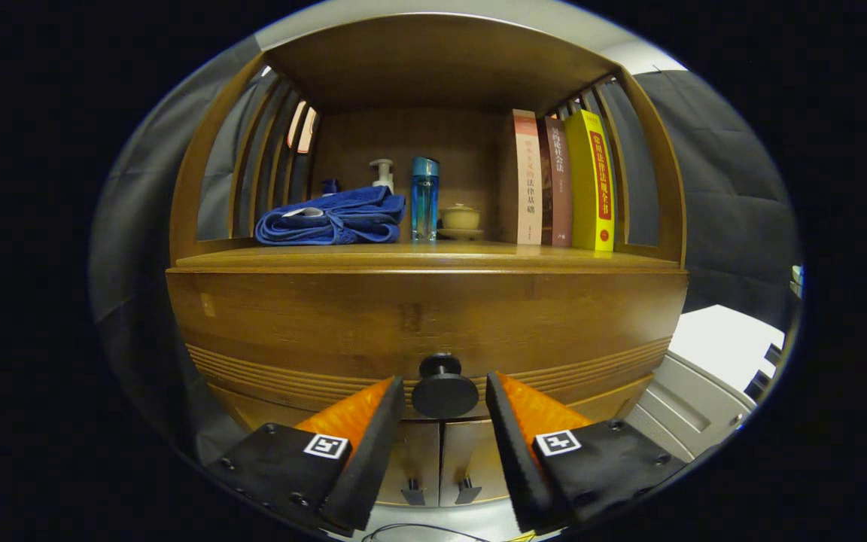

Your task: Pull open the drawer, take out the items inside it, and place them on the countertop above the cabinet.

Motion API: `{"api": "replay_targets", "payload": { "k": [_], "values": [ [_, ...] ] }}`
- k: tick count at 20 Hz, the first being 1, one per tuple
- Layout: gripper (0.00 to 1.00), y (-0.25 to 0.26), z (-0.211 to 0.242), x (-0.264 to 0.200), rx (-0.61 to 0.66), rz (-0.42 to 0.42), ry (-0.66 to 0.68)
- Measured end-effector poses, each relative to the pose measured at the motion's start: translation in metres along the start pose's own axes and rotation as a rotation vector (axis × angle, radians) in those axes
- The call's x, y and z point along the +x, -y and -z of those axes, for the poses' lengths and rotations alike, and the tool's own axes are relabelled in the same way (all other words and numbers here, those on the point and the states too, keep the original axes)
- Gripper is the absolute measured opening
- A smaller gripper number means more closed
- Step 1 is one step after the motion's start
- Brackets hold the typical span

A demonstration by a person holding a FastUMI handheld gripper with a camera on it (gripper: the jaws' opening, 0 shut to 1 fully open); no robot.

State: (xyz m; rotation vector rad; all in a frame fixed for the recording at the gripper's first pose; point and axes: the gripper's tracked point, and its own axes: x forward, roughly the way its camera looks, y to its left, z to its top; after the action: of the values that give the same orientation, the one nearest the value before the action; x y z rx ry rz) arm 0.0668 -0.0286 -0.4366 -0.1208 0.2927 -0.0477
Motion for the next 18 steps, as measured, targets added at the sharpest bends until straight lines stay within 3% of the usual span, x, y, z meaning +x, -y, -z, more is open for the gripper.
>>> {"api": "replay_targets", "payload": {
  "k": [3, 8, 12, 18],
  "values": [
    [0.60, -0.003, 0.000, 0.002, 0.014, -0.016, -0.005],
    [0.52, -0.004, 0.001, 0.004, -0.009, -0.032, -0.032],
    [0.38, -0.004, 0.003, 0.000, -0.021, -0.007, -0.037],
    [0.37, -0.002, 0.004, -0.019, -0.003, -0.011, -0.034]
  ]
}}
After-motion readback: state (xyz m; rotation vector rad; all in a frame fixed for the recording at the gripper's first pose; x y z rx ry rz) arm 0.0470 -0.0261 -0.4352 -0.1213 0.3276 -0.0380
